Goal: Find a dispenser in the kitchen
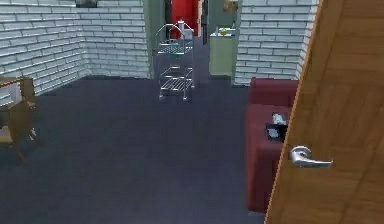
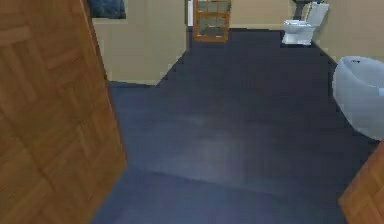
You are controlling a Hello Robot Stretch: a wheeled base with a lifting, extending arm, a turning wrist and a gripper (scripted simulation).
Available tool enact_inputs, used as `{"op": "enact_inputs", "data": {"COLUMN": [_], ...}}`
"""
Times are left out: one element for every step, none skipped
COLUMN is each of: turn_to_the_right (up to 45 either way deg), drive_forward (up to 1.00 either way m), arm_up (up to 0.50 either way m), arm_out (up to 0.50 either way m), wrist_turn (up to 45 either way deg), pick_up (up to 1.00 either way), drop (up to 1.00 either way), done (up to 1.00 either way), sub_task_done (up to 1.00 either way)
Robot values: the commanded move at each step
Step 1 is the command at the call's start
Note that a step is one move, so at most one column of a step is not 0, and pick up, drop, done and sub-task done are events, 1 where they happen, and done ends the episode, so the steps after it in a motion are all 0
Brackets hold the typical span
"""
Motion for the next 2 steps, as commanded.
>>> {"op": "enact_inputs", "data": {"turn_to_the_right": [0.0, 0.0], "drive_forward": [1.00, 0.05], "arm_up": [0.00, 0.00], "arm_out": [0.00, 0.00], "wrist_turn": [0.0, 0.0], "pick_up": [0.00, 0.00], "drop": [0.00, 0.00], "done": [0.00, 0.00], "sub_task_done": [0.00, 0.00]}}
